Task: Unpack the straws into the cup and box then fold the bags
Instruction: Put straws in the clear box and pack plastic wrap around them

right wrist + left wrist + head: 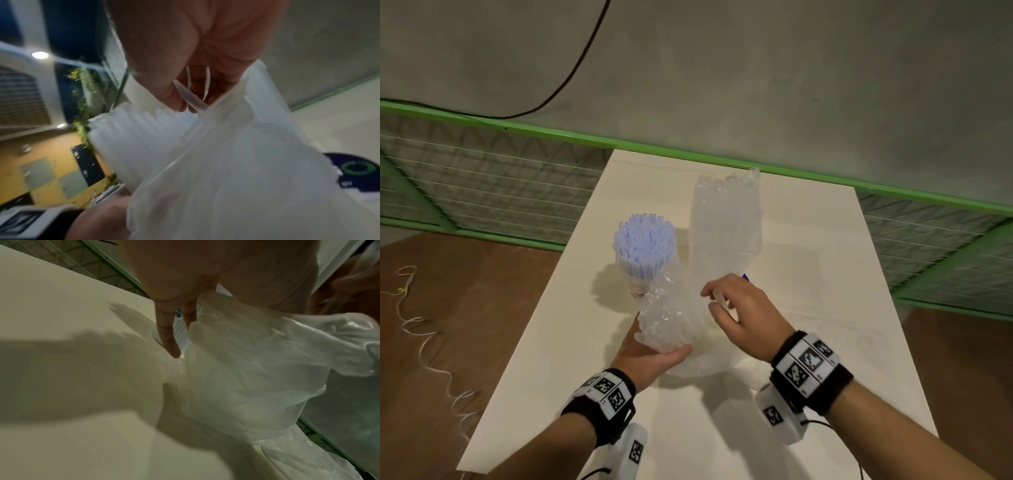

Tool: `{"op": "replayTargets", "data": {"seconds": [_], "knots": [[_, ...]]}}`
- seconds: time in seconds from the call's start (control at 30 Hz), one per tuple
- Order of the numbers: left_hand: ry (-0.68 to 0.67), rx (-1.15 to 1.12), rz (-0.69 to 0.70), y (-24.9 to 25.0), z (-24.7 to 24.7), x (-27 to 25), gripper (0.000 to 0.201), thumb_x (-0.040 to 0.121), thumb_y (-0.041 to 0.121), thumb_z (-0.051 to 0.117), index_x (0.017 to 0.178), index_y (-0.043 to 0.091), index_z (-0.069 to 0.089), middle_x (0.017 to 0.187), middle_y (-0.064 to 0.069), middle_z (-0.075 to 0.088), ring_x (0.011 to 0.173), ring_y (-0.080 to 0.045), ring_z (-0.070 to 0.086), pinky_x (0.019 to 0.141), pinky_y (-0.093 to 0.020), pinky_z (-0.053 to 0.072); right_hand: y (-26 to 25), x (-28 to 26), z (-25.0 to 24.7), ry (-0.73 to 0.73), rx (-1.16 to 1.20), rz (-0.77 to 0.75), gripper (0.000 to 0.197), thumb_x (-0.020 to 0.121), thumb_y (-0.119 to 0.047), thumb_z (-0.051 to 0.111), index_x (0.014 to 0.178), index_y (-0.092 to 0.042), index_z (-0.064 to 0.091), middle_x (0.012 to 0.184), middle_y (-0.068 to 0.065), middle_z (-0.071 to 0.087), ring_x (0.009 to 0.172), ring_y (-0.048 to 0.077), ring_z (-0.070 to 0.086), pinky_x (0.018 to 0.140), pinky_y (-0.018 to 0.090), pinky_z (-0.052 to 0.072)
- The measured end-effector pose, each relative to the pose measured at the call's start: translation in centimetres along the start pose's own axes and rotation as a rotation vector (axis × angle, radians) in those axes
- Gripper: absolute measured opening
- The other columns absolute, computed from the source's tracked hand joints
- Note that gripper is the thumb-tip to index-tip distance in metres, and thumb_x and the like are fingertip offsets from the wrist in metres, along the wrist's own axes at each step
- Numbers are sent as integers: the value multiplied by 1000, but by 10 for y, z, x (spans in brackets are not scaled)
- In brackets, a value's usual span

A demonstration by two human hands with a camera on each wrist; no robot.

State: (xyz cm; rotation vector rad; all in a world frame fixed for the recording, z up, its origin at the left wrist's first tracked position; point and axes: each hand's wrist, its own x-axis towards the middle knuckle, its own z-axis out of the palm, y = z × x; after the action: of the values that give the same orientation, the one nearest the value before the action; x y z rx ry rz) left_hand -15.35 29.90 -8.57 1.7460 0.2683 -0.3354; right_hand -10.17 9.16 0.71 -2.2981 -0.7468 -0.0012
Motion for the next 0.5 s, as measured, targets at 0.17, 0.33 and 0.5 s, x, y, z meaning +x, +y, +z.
{"op": "replayTargets", "data": {"seconds": [0.17, 0.33, 0.5], "knots": [[-5, -7, 31, 11, 2, -5, 57, 72, 13, 89, 121, 21, 62, 95, 22, 74, 91, 15, 65, 71, 3, 43, 3, 18, 15, -57, 27, 98, 33, 92, -14, 56, 124, -19, 53, 123, -8, 51, 104, -3, 46, 90, 13, 35], [-25, -60, 40, 14, 2, -8, 60, 71, 7, 88, 124, 17, 61, 99, 24, 74, 93, 10, 68, 72, 0, 45, -3, 35, 12, -179, 77, 138, 61, 86, -8, 58, 141, -20, 34, 140, -5, 43, 119, 2, 42, 92, 10, 31], [-38, -77, 80, 17, 2, -10, 70, 69, 12, 91, 129, 23, 57, 111, 17, 73, 103, 4, 67, 78, -3, 47, -2, 50, 6, -272, 97, 117, 76, 81, -6, 59, 146, -29, 29, 133, 3, 55, 127, 12, 47, 100, 22, 36]]}}
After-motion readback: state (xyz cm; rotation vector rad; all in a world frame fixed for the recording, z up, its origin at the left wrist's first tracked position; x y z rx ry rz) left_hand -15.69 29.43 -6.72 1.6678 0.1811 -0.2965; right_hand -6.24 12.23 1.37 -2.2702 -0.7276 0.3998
